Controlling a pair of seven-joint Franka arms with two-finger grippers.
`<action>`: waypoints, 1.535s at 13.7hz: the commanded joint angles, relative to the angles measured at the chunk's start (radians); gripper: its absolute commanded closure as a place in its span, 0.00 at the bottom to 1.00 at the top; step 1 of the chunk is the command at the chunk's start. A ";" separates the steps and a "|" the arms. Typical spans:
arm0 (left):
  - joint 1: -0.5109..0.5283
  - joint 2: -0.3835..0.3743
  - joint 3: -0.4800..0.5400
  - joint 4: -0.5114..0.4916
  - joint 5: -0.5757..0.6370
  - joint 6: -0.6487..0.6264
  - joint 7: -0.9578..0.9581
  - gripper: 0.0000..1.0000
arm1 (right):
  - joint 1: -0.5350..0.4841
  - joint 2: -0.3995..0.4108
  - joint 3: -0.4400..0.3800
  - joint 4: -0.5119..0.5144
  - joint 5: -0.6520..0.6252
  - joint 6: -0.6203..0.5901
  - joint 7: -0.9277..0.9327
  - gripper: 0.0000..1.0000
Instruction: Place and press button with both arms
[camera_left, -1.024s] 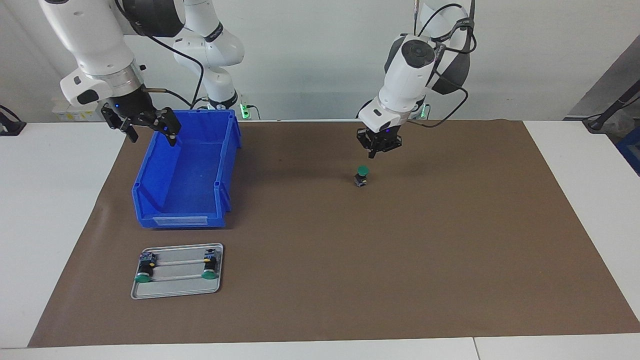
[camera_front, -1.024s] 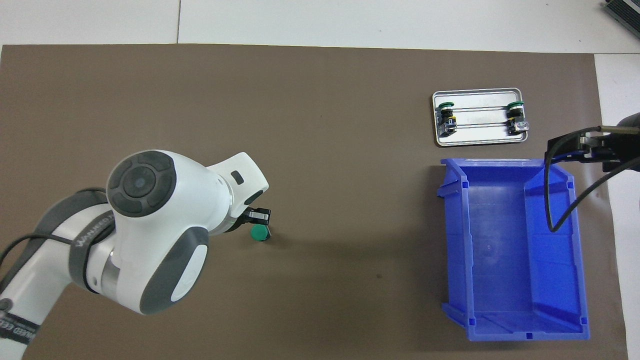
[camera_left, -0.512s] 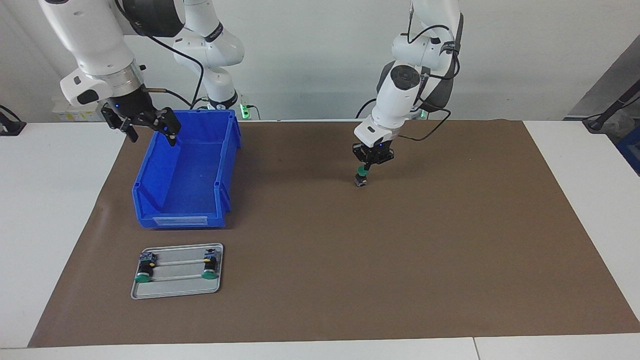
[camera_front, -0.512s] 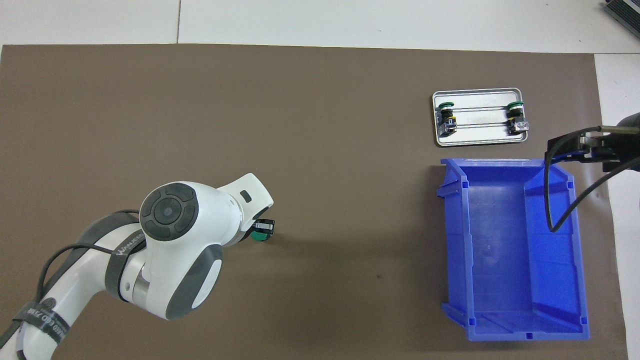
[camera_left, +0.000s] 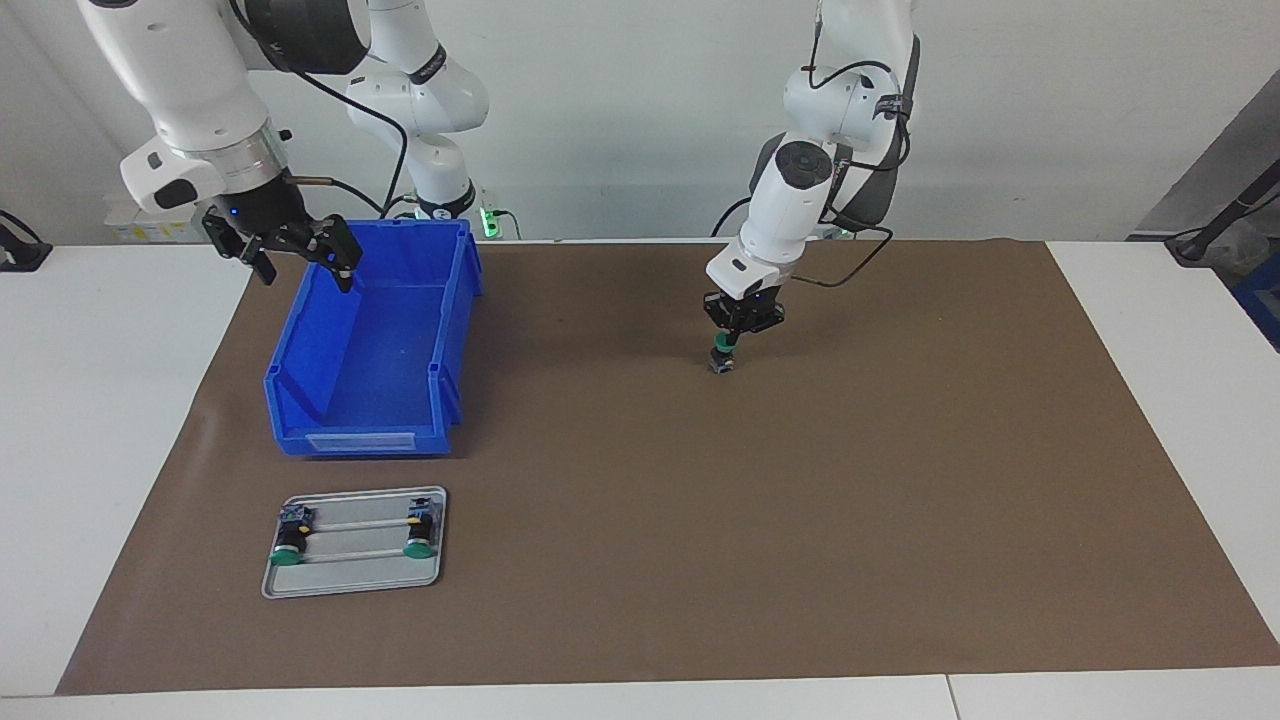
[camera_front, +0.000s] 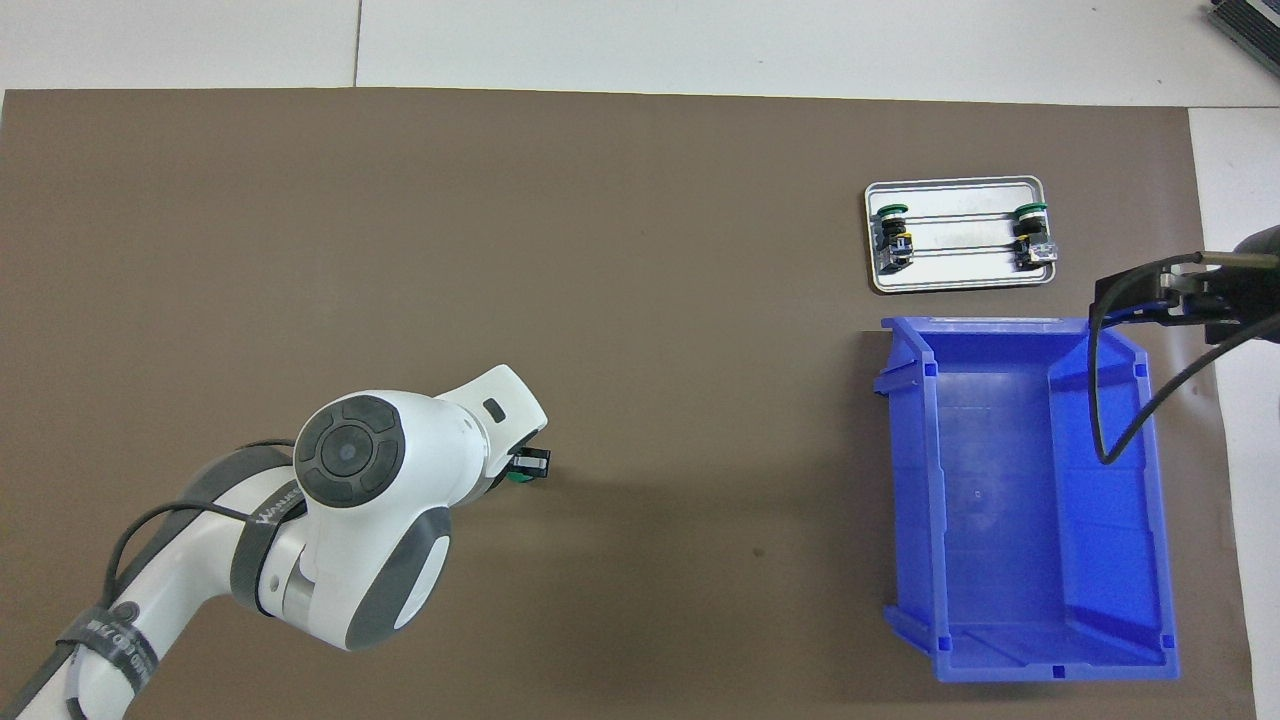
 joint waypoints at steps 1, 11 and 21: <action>-0.026 -0.020 0.011 -0.054 0.019 0.056 -0.020 1.00 | 0.005 -0.025 -0.011 -0.028 0.004 0.007 -0.021 0.00; -0.023 0.065 0.014 0.033 0.019 0.046 -0.014 1.00 | 0.005 -0.025 -0.011 -0.028 0.004 0.007 -0.021 0.00; 0.423 0.073 0.028 0.465 0.056 -0.433 0.223 0.45 | 0.005 -0.025 -0.011 -0.028 0.004 0.007 -0.021 0.00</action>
